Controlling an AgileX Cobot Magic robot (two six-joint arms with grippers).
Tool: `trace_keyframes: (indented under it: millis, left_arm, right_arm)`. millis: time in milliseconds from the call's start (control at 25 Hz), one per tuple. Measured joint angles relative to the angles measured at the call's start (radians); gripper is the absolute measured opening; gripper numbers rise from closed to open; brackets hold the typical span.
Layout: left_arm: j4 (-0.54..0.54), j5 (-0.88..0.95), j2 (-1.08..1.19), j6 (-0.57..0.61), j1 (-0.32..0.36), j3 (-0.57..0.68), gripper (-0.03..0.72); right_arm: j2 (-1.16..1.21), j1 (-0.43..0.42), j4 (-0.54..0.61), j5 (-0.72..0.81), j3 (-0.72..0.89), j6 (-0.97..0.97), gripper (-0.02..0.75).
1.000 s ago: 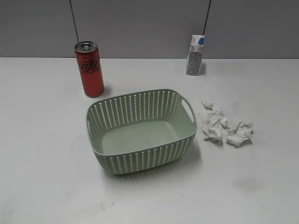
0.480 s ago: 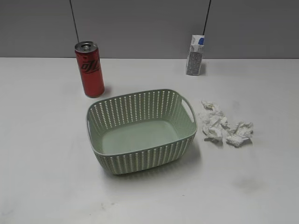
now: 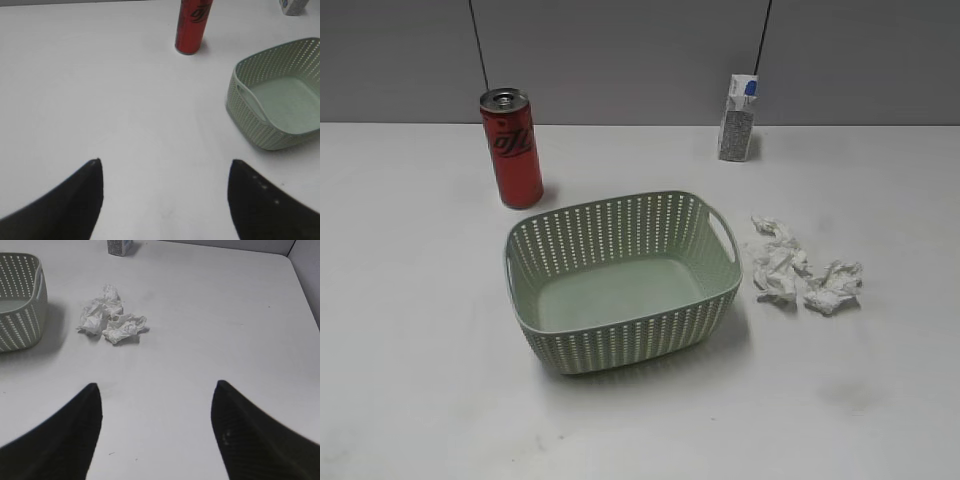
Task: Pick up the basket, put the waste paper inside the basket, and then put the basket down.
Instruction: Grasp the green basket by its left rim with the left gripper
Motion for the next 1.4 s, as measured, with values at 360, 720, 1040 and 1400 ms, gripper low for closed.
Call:
trace_keyframes:
  millis: [360, 720, 1040, 1400]
  left_arm:
    - [-0.015, -0.017, 0.343, -0.059, -0.097, -0.156, 0.588]
    - [-0.039, -0.027, 0.78, -0.08, -0.213, -0.286, 0.545]
    - [-0.1, -0.062, 1.142, -0.118, -0.222, -0.439, 0.541]
    - [-0.212, -0.182, 1.397, -0.202, -0.222, -0.478, 0.538]
  right_arm:
    - [0.0, 0.0, 0.0, 0.0, 0.0, 0.0, 0.517]
    - [0.0, 0.0, 0.0, 0.0, 0.0, 0.0, 0.517]
    - [0.0, 0.0, 0.0, 0.0, 0.0, 0.0, 0.517]
    - [0.0, 0.0, 0.0, -0.001, 0.0, 0.0, 0.517]
